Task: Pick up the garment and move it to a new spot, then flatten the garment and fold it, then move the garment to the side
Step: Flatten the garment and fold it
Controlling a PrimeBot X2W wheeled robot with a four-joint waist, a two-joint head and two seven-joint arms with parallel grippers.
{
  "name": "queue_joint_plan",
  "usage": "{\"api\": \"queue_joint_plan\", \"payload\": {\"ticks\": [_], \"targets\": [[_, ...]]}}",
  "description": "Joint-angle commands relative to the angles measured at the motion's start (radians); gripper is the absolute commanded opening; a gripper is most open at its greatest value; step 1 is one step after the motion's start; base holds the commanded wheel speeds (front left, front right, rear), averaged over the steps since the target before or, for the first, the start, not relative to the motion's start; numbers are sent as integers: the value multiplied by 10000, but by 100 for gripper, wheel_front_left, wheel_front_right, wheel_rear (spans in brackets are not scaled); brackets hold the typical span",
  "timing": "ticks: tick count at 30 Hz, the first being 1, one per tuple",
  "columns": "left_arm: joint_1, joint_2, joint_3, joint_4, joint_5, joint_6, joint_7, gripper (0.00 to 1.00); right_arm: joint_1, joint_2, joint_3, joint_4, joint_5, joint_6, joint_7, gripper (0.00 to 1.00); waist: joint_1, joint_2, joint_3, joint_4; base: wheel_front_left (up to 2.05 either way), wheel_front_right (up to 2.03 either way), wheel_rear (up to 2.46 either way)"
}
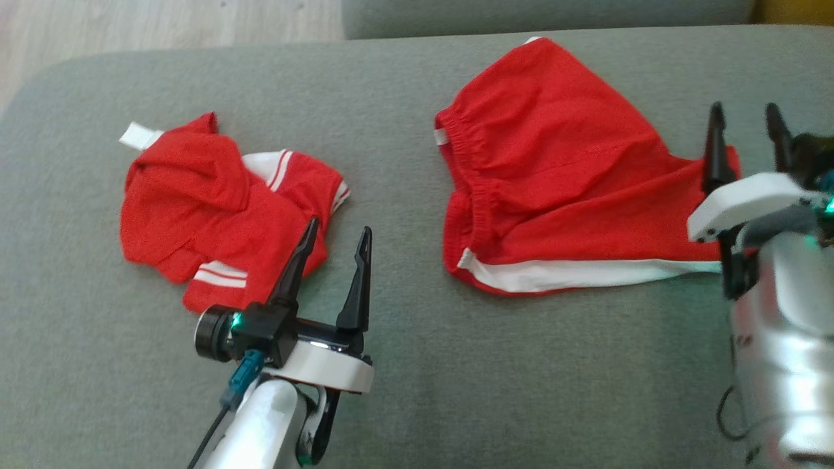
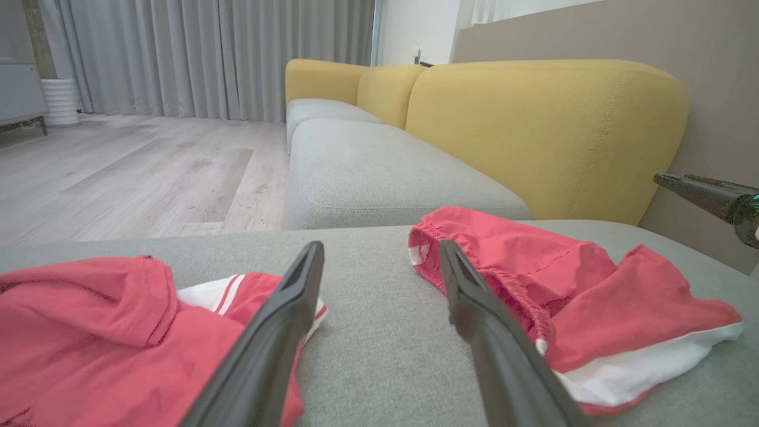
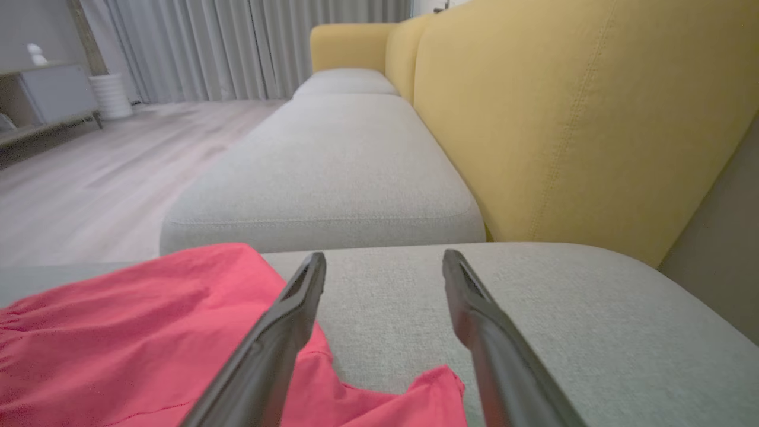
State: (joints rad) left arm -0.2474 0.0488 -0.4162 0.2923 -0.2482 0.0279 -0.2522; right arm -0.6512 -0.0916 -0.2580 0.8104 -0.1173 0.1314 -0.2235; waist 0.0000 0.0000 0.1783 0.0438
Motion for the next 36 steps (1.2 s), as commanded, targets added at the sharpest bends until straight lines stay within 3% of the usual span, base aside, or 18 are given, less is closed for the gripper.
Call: {"api": "queue_joint_plan", "payload": {"ticks": [1, 13, 22, 28, 31, 36], "targets": [[-293, 14, 359, -349, -65, 72, -95, 100, 265, 140, 379, -517, 215, -7, -177, 100, 0, 0, -152, -187, 0, 0, 0], [49, 14, 659, -396, -225, -22, -95, 100, 4548, 408, 2132, -5079, 2214, -7, -379, 100, 0, 0, -563, -1057, 0, 0, 0], [71, 14, 641, -230, -125, -203, -95, 100, 5229, 411, 2473, -5645, 2382, -7, -381, 100, 0, 0, -609, -1346, 0, 0, 0], [-454, 15, -65, 464, 328, -810, -53, 100, 5150, 412, 2427, -5819, 2428, -7, -382, 100, 0, 0, -341, -1497, 0, 0, 0], [-957, 15, -621, 1035, 430, -1132, 357, 100, 5146, 412, 2436, -5793, 2431, -7, -382, 100, 0, 0, -126, -1574, 0, 0, 0], [-1674, 28, -1012, 1967, 532, -1264, 1217, 100, 5006, 412, 2533, -5800, 2511, -7, -382, 100, 0, 0, 186, -1806, 0, 0, 0]]}}
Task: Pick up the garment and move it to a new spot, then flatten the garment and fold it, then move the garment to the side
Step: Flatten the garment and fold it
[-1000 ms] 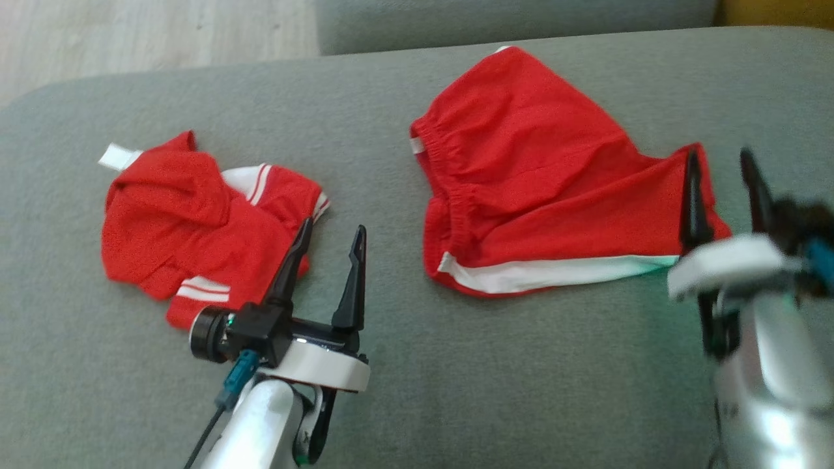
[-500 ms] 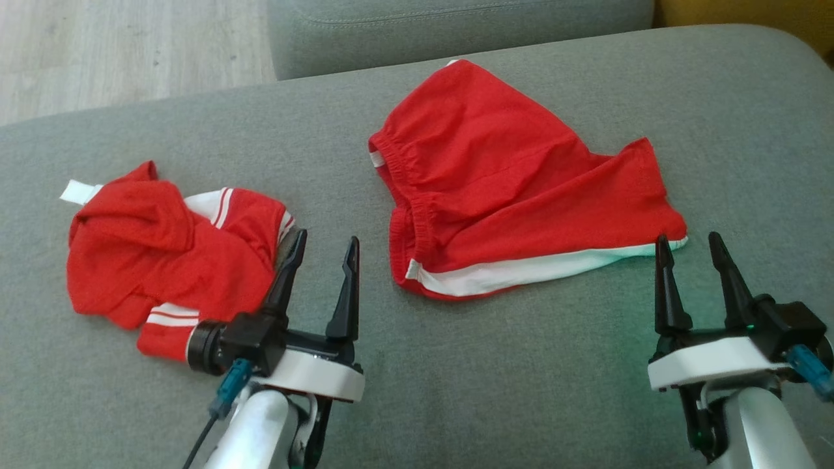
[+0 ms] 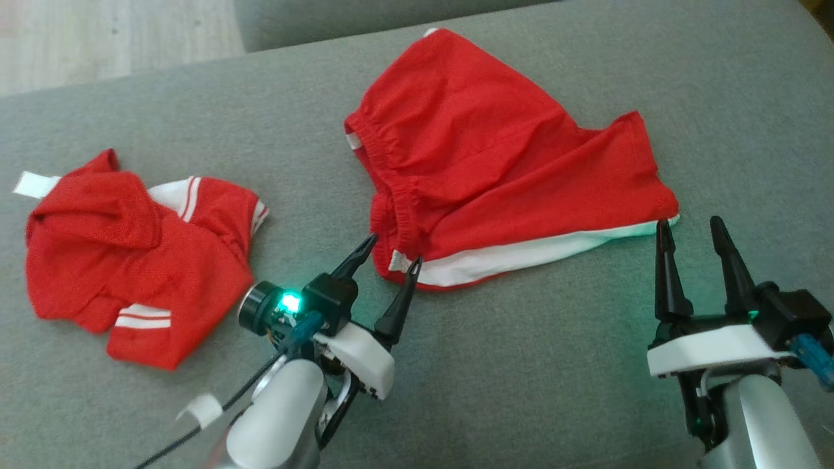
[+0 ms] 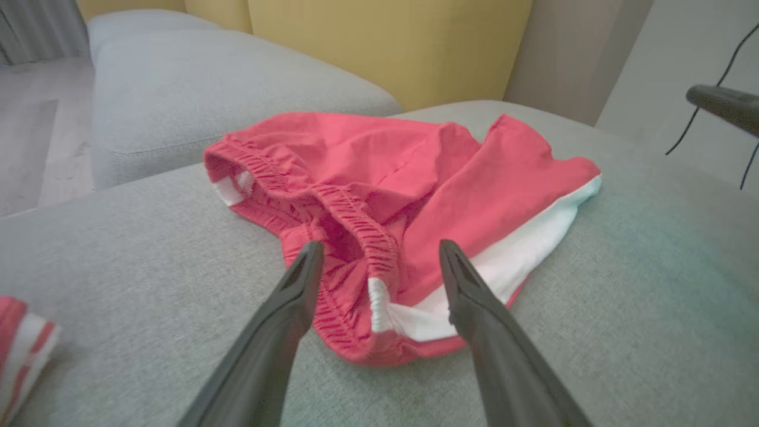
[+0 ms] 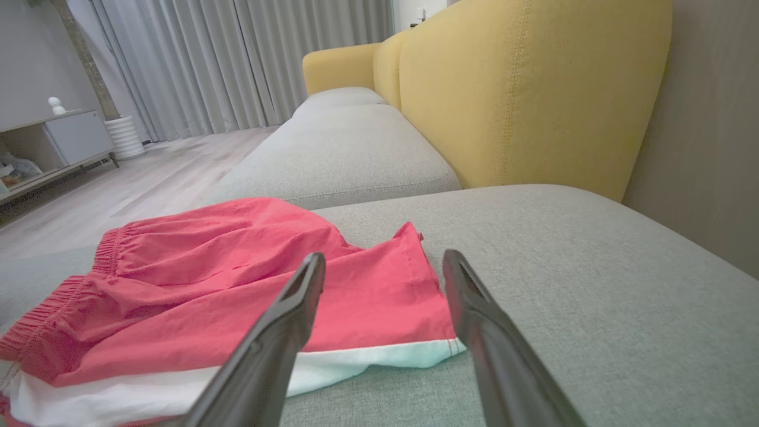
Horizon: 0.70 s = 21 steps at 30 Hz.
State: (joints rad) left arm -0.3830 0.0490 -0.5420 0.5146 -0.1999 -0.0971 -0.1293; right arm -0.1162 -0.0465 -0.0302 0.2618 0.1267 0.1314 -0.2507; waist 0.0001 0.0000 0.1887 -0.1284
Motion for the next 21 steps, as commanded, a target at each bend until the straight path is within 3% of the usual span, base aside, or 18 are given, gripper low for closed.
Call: {"api": "queue_joint_plan", "payload": {"ticks": [1, 18, 19, 20, 21], "targets": [[-419, 31, 211, -112, 70, -11, 96, 100, -366, -38, 245, -309, 90, -7, -110, 100, -1, 0, 110, -115, 0, 0, 0], [-868, 104, -189, 751, -34, -66, 357, 100, -533, -38, 197, -94, 155, -7, -110, 100, -1, 0, 222, -266, 0, 0, 0], [-889, 104, -197, 774, -52, -68, 358, 93, -546, -38, 208, -88, 157, -7, -110, 100, -1, 0, 241, -275, 0, 0, 0], [-908, 104, -202, 792, -78, -73, 359, 45, -556, -38, 212, -69, 157, -7, -110, 100, -1, 0, 260, -282, 0, 0, 0], [-925, 103, -209, 804, -103, -78, 350, 5, -560, -38, 206, -31, 151, -7, -110, 100, -1, 0, 277, -284, 0, 0, 0]]}}
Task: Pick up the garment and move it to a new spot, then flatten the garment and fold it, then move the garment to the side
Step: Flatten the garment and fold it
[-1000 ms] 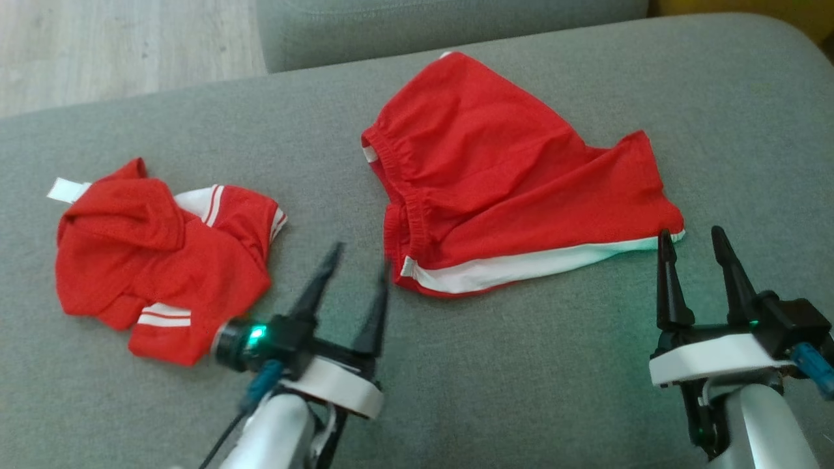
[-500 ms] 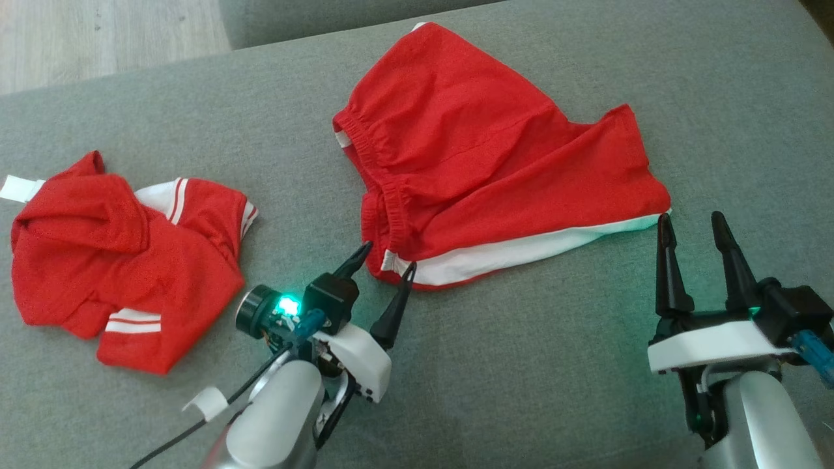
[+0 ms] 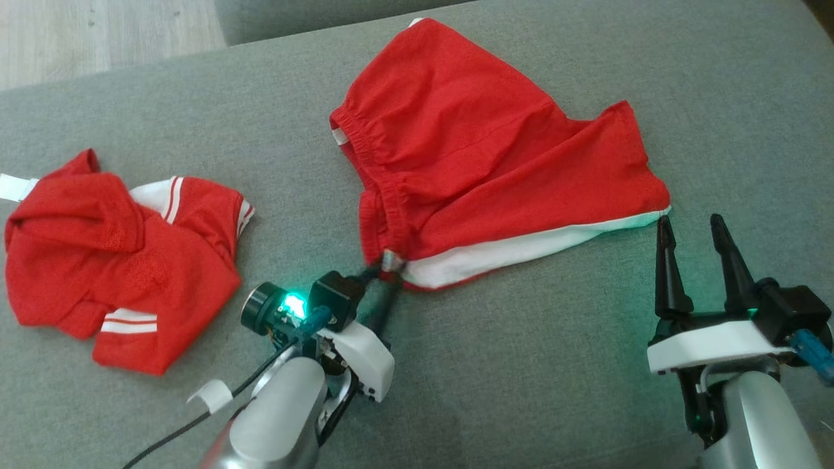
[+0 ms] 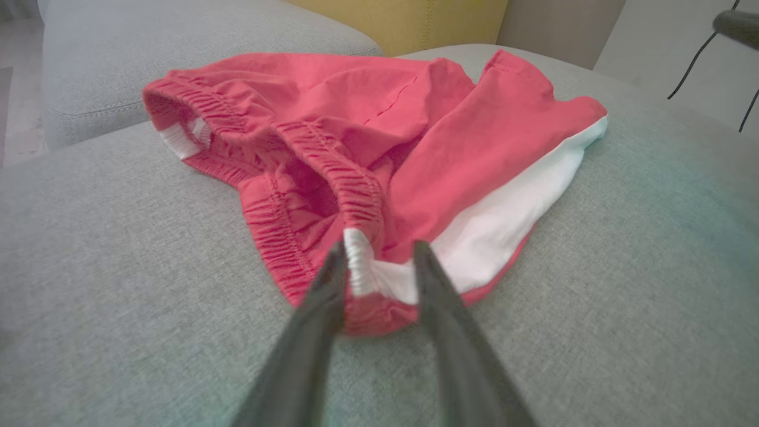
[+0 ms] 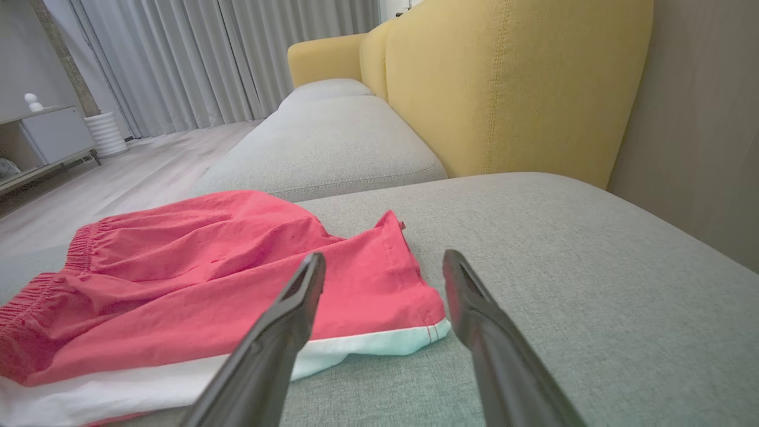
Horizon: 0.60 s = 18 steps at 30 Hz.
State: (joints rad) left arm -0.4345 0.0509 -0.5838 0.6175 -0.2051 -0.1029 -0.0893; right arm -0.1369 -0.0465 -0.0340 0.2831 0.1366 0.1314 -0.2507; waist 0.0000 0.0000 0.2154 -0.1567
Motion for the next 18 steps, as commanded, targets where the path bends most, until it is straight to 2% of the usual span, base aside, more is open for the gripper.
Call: {"api": "queue_joint_plan", "payload": {"ticks": [1, 11, 18], "targets": [[-423, 84, 200, -219, -73, -26, -75, 0, -355, -38, 231, -185, 39, -7, -110, 100, 0, 0, 20, 2, 0, 0, 0], [-286, 97, 253, -527, -234, 160, -861, 0, -533, -38, -112, 623, -342, -7, 40, 100, 0, 0, -198, 356, 0, 0, 0], [-23, 112, 183, -1076, -274, 288, -1267, 0, -908, -37, -617, 1478, -810, -7, 856, 100, 0, 0, -404, 706, 0, 0, 0]]}}
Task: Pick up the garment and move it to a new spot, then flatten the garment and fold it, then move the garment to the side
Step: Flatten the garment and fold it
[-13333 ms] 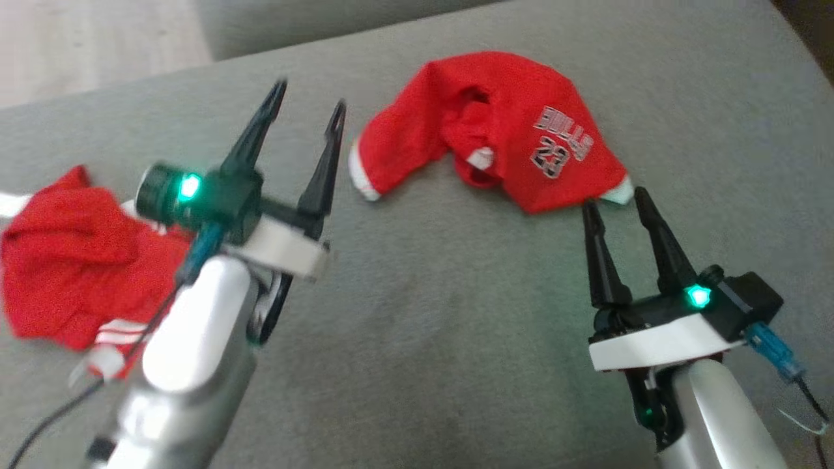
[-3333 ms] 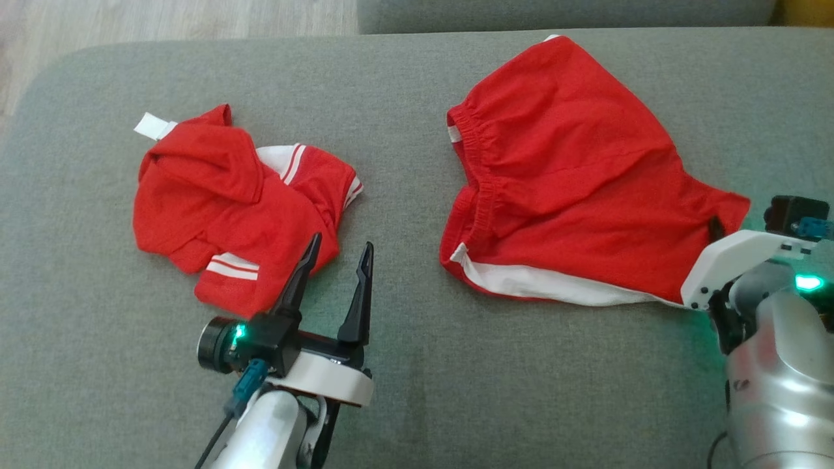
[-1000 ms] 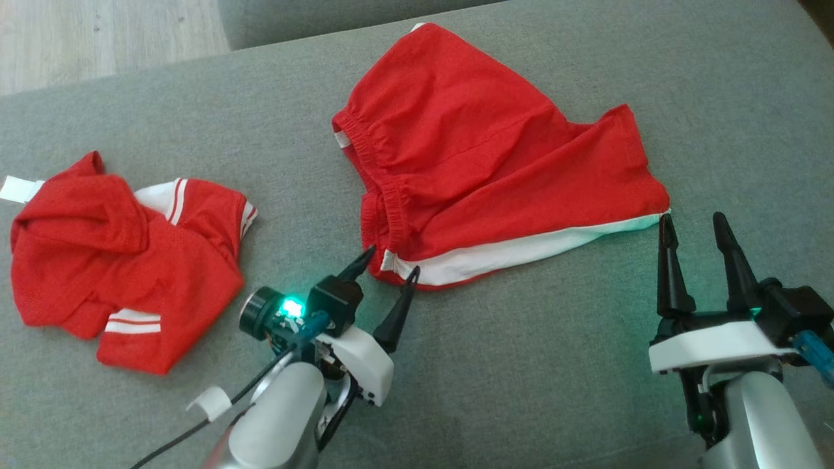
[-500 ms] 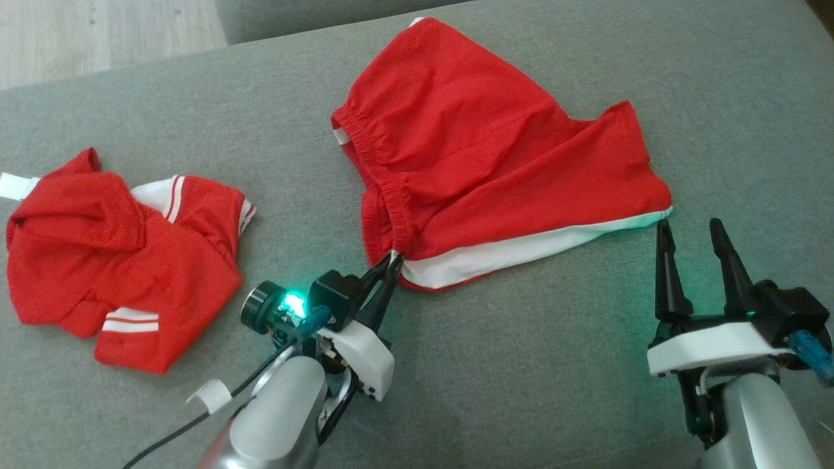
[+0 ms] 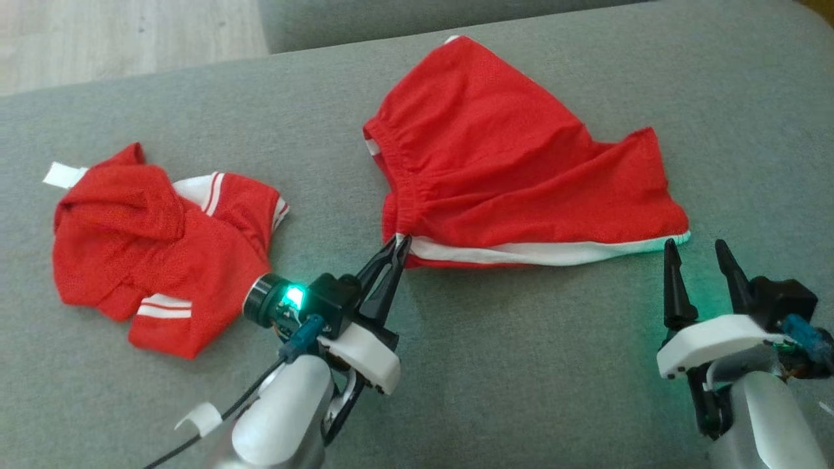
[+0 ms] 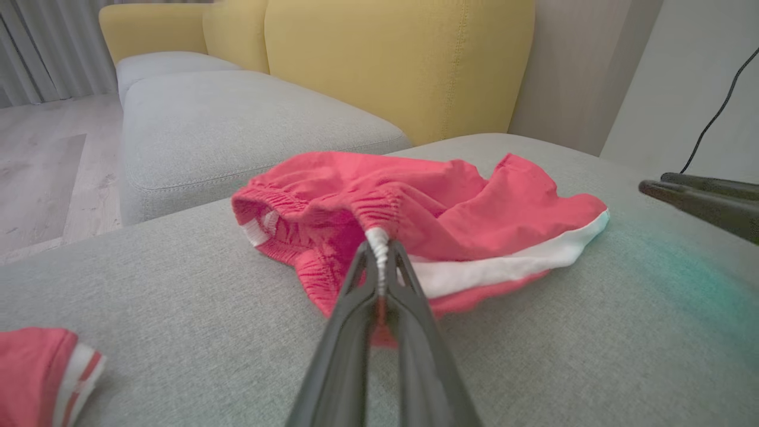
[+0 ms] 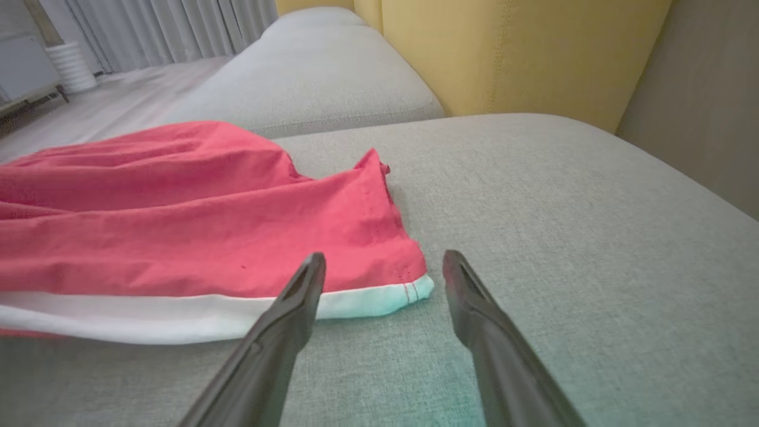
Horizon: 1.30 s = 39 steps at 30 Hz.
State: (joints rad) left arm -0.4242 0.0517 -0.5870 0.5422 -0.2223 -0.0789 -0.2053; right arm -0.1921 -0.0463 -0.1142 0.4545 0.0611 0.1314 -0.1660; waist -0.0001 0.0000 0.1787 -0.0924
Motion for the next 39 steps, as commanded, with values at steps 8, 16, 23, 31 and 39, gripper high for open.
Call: {"api": "queue_joint_plan", "payload": {"ticks": [8, 16, 23, 31, 39], "targets": [[20, 114, 48, -655, -139, 90, -144, 0, -1073, -39, -434, 991, -393, -7, 782, 100, 1, 0, -5, 300, 0, 0, 0], [-49, 131, -63, -801, -172, 124, -115, 0, -1812, -39, -1131, 2086, -1162, -7, 1040, 100, 1, 0, 204, 403, 0, 0, 0], [-107, 170, -131, -822, -212, 152, -110, 0, -2273, -39, -1301, 2767, -1771, -7, 964, 100, 1, 0, 320, 443, 0, 0, 0], [-145, 209, -197, -781, -284, 184, -82, 0, -2536, -39, -1186, 3194, -2271, -7, 826, 0, 1, 0, 284, 443, 0, 0, 0], [-76, 266, -134, -686, -424, 280, -146, 0, -2489, -39, -809, 2902, -1990, -7, 390, 0, 1, 0, -19, 359, 0, 0, 0]]}}
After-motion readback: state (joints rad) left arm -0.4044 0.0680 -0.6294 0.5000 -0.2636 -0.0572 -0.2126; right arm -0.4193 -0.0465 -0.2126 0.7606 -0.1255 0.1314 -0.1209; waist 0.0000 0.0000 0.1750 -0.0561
